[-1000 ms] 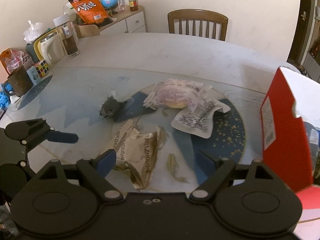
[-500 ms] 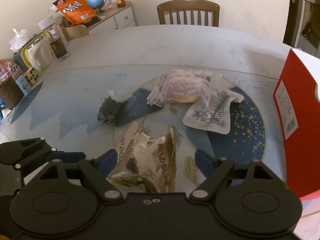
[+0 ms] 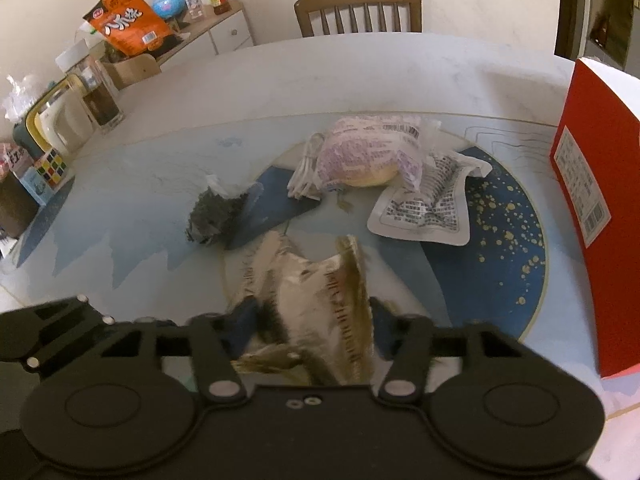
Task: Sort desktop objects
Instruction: 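Grasp the teal stick with the left tool while the right tool grasps the gold foil bag, then carry the teal stick and gold foil bag with both tools over the shoebox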
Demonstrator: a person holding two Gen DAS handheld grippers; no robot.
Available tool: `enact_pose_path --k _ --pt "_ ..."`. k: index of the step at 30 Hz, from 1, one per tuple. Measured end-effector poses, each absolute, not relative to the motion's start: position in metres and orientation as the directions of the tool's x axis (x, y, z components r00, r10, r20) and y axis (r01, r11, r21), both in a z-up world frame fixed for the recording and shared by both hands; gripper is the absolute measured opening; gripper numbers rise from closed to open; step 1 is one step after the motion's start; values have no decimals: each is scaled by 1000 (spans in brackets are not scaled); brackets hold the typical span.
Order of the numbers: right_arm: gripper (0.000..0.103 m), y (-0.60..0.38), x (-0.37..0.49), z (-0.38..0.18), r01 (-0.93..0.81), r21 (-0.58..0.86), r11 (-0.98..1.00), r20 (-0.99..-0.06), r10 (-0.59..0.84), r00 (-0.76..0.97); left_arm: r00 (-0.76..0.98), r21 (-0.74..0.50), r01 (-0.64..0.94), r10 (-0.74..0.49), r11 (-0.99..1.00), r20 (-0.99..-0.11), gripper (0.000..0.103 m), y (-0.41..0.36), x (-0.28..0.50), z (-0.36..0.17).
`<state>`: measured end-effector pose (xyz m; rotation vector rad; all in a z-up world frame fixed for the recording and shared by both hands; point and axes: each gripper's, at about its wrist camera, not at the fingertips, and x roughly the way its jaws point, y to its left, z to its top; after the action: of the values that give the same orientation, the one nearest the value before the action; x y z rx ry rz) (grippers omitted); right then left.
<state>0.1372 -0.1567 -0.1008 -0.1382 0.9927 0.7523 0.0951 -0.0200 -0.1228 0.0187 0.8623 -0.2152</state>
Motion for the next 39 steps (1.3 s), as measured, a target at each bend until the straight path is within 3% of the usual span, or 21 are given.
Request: enact_pose_path --k 3,5,12,17,39 --pt "51 -161 140 -100 -619 237 749 -795 515 320 632 -69 193 -178 979 -754 67 -21 97 -123" --pt "50 -164 141 -99 -609 244 755 -793 516 323 637 -54 192 -166 980 -753 55 -23 98 -123" --pt "50 -177 146 -97 -584 237 776 -794 501 345 638 -24 206 -153 978 -754 37 -28 103 -122" --pt "49 -184 148 -96 -573 235 785 -792 496 355 637 -20 210 -152 978 -756 11 -28 106 -122" --pt "49 -213 145 -69 -564 233 792 -774 502 386 684 -132 164 -209 978 -699 10 -17 104 -90"
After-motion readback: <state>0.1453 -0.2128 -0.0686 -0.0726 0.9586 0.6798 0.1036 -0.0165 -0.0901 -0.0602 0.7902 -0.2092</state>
